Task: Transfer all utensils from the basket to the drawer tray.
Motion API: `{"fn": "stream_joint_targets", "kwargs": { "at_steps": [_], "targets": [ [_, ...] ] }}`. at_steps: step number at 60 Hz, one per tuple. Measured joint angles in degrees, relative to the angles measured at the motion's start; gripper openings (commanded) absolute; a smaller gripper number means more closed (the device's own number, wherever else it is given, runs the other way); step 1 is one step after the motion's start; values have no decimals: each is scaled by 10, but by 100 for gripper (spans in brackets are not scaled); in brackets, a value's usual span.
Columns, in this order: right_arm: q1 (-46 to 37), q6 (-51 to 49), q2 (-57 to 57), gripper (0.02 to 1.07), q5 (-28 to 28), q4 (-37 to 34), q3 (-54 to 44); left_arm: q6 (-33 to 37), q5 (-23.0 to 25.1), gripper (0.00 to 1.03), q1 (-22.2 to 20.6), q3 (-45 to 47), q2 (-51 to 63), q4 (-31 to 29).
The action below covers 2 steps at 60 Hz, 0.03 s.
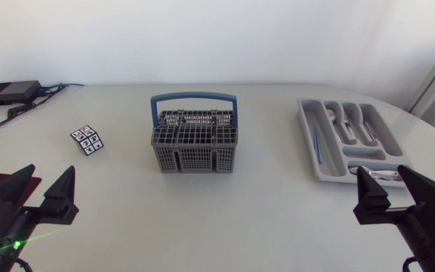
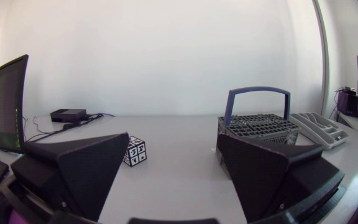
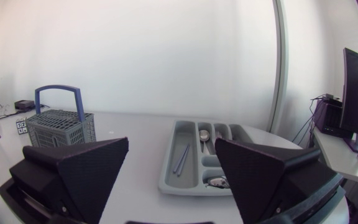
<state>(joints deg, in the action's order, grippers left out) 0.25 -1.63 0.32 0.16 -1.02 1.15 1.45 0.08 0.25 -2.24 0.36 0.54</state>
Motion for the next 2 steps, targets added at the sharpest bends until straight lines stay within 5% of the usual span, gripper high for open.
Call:
{"fn": "stream_joint_targets", "kwargs": {
  "at_steps": [2],
  "targets": [
    [0, 1, 0, 102, 0, 0, 0, 0, 0, 100, 0, 0, 0, 0]
  ]
}}
